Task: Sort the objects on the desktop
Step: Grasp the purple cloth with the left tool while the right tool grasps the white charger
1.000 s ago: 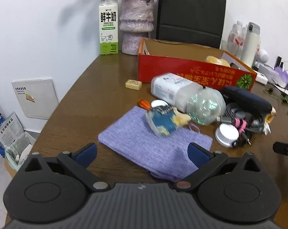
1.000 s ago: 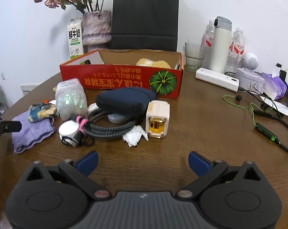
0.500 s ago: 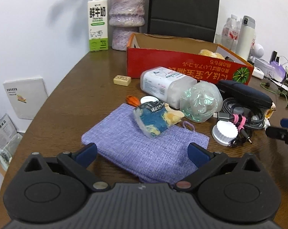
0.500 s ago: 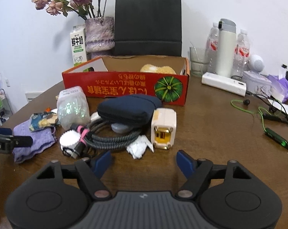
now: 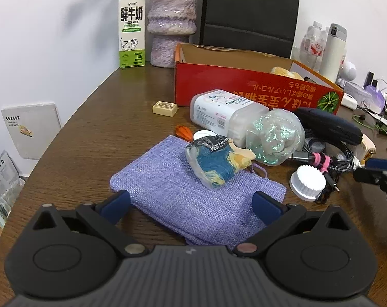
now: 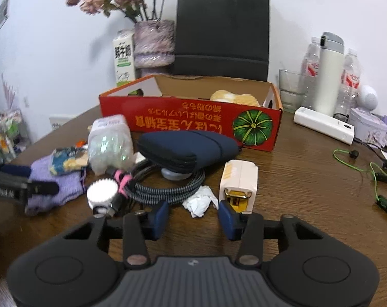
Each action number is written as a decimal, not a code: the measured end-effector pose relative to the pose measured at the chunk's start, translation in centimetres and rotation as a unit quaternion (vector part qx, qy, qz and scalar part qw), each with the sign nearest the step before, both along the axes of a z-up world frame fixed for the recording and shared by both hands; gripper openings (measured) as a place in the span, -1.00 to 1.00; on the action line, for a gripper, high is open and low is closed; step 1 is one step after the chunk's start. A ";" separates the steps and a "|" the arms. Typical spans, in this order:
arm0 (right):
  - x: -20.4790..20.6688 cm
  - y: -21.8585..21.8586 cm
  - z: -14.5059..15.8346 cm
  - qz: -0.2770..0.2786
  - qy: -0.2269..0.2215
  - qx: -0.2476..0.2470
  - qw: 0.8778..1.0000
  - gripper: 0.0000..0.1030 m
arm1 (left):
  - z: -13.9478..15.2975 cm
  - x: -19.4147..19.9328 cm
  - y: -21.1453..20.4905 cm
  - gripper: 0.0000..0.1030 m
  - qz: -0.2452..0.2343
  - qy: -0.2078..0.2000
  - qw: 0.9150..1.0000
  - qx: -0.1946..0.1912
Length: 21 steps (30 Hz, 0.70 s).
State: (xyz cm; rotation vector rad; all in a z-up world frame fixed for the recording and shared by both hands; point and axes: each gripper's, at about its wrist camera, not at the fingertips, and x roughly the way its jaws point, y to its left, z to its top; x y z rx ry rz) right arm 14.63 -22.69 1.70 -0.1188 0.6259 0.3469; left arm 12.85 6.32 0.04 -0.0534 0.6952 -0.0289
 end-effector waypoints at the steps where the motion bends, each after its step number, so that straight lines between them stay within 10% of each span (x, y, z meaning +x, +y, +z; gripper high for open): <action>1: 0.0 0.1 -0.1 -0.003 -0.001 -0.010 1.000 -0.17 | 0.0 0.0 0.1 1.00 0.002 -0.001 1.000 -0.001; 13: 0.7 -2.1 1.1 -0.099 -0.035 0.032 0.994 -0.32 | -0.1 0.2 -0.4 1.00 0.015 -0.004 1.000 0.011; 21: 4.6 -1.3 -0.1 -0.120 0.013 0.031 0.992 -0.03 | -0.2 0.9 -0.6 1.00 0.029 0.001 0.999 0.015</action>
